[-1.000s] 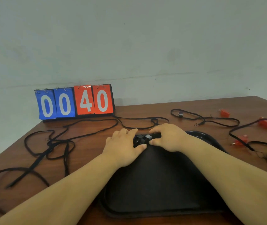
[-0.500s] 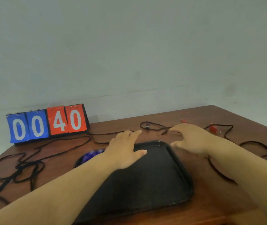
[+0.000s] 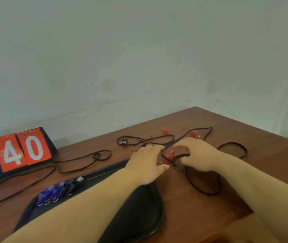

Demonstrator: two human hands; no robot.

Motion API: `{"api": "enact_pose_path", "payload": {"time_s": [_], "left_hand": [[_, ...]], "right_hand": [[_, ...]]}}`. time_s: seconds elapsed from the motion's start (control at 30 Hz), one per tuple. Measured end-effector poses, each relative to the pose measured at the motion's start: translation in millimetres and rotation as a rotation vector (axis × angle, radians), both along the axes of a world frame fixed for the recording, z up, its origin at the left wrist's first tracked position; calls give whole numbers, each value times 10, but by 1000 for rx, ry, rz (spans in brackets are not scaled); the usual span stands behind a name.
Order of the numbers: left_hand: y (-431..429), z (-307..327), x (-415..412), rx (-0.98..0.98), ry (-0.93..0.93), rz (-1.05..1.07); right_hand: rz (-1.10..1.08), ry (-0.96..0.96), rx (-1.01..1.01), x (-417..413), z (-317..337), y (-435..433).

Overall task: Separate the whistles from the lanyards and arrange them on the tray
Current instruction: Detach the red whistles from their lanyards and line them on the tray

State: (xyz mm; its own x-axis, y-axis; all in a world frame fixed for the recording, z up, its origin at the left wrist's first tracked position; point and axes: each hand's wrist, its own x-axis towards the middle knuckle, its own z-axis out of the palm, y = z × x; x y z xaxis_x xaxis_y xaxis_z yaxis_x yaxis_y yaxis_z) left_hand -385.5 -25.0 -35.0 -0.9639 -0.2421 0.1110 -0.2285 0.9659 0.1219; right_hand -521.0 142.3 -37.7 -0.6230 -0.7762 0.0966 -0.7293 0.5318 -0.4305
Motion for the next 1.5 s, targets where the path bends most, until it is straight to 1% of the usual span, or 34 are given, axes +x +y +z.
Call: {"api": "enact_pose_path", "payload": {"time_s": [0.13, 0.23, 0.3, 0.4, 0.43, 0.5, 0.63, 0.73, 0.87, 1.0, 1.13, 1.3, 1.4, 1.5], "left_hand": [[37, -45, -195, 0, 38, -27], [70, -14, -341, 10, 68, -30], [92, -23, -436, 0, 37, -31], [90, -107, -535, 88, -33, -11], [78, -137, -560, 113, -33, -3], [51, -155, -601, 153, -7, 9], [2, -120, -636, 294, 38, 55], [-2, -79, -644, 367, 105, 89], [33, 0, -622, 418, 187, 117], [59, 77, -574, 405, 156, 98], [60, 124, -535, 393, 155, 103], [37, 154, -487, 409, 198, 176], [-1, 209, -458, 412, 212, 177], [-21, 280, -414, 302, 243, 182]], "right_hand": [[-35, -7, -71, -201, 89, -58], [-171, 68, -133, -478, 92, -75], [-247, 108, -79, -710, 32, -82], [-305, 40, 118, -929, -113, -100], [-305, 14, 144, -969, -156, -109], [-294, 11, 117, -1017, -213, -116], [-321, 56, -13, -1053, -205, -76], [-341, 87, -13, -999, -179, -96], [-324, 116, 45, -959, -169, -185], [-281, 164, 25, -938, -174, -208], [-182, 165, 79, -918, -173, -230], [-172, 141, -6, -920, -166, -223], [-110, 102, -29, -909, -170, -204], [-33, 72, -119, -846, -85, -198]]}}
